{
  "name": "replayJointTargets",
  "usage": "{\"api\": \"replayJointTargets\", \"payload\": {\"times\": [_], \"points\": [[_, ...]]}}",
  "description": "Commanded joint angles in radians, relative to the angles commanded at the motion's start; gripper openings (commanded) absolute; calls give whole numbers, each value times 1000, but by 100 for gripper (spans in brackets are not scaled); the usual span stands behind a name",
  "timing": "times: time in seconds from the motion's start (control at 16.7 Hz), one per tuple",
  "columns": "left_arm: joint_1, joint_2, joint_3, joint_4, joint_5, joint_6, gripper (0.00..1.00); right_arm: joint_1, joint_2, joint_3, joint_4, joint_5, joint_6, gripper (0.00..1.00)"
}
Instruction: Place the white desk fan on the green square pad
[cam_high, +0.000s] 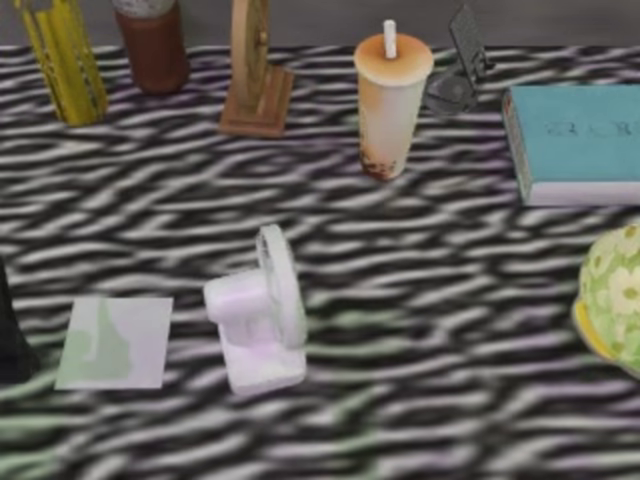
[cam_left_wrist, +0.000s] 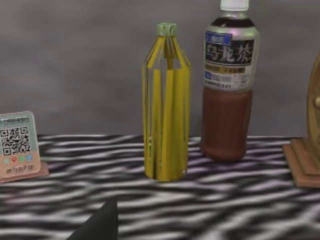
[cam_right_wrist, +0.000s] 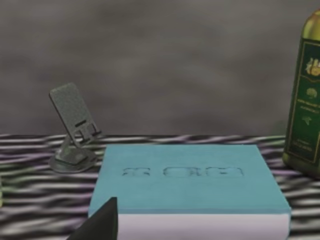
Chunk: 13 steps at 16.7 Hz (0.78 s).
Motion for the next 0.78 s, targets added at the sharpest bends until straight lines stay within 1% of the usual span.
{"api": "replayJointTargets", "payload": {"times": [0.18,0.36,0.54,0.78], "points": [[-5,10,10,-10,0,-5,100,0,0,0,0,0,0,100],[-43,104,101,-96,1,-53,100,0,0,0,0,0,0,100],[-109,292,280,-245,1,-143,100,0,0,0,0,0,0,100],[-226,652,621,-503,1,-305,100,0,0,0,0,0,0,100]]}}
